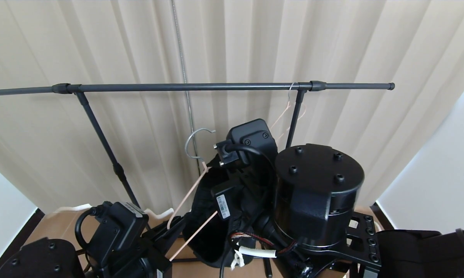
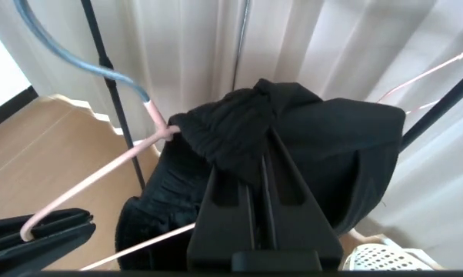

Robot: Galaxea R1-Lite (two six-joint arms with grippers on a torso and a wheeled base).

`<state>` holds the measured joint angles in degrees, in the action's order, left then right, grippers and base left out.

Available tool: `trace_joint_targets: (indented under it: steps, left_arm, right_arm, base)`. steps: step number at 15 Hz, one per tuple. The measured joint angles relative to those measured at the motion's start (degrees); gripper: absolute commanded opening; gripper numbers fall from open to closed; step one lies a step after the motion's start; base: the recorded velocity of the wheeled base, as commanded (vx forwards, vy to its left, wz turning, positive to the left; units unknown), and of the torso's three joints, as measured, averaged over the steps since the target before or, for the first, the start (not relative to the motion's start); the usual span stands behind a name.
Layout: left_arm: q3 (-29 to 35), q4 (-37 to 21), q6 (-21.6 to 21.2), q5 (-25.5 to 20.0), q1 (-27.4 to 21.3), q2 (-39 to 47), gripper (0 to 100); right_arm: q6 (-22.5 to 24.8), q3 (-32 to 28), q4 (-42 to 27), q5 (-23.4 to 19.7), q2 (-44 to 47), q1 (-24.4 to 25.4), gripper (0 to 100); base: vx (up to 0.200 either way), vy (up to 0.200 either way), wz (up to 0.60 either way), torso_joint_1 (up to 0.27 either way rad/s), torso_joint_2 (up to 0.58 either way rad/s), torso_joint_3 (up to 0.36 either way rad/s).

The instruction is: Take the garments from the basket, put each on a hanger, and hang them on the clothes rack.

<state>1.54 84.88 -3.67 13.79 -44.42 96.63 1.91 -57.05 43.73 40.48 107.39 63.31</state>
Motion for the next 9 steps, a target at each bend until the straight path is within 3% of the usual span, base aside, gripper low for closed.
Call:
trace_joint_targets:
  steps: [5, 6, 9]
  left_arm:
    - [-0.06, 0.68, -0.29, 0.71, -0.22, 0.11, 0]
    - [-0.13, 1.08, -0.38, 0.74, -0.22, 0.11, 0]
    - [-0.50, 3.11, -0.46, 0.74, -0.22, 0.13, 0]
  right_arm:
    - [0.05, 0.00, 0.09, 0.95, -0.88, 0.22, 0]
    - [0.05, -0.02, 0.11, 1.08, -1.07, 0.22, 100]
    - [0.16, -0.30, 0.01, 1.44, -2.05, 0.04, 100]
  base:
    - [0.000, 0.000, 0.00, 0.000, 0.00, 0.000]
    - [0.000, 0.000, 0.00, 0.000, 0.00, 0.000]
    - [0.000, 0.000, 0.00, 0.000, 0.00, 0.000]
